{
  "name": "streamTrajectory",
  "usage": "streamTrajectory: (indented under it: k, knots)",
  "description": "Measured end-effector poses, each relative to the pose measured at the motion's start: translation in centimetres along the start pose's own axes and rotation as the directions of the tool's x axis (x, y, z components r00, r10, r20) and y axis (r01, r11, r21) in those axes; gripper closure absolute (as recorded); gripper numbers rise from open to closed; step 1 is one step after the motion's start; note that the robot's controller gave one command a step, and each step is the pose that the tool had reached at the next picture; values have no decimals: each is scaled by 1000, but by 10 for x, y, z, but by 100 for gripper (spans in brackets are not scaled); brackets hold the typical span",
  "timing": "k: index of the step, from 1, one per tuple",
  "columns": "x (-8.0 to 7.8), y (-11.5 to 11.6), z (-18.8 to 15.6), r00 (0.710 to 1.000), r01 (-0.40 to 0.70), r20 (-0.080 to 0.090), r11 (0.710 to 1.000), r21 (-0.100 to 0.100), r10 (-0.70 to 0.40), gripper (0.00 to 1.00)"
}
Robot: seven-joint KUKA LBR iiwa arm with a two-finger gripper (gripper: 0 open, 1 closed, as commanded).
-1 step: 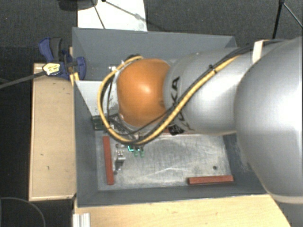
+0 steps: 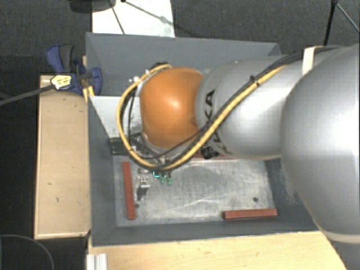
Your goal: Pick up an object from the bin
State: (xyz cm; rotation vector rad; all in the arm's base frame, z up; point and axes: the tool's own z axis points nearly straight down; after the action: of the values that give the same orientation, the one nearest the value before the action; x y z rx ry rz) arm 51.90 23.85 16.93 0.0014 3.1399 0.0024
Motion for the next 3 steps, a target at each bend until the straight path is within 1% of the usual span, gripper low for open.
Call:
streamTrajectory:
  k: [1,2,3]
  knots:
    - [-10,2,17,984,176,3,984,0,-176,0]
    - [-15,11,58,868,496,1,868,1,-496,0]
    - [-53,-6,96,801,599,4,801,1,-599,0]
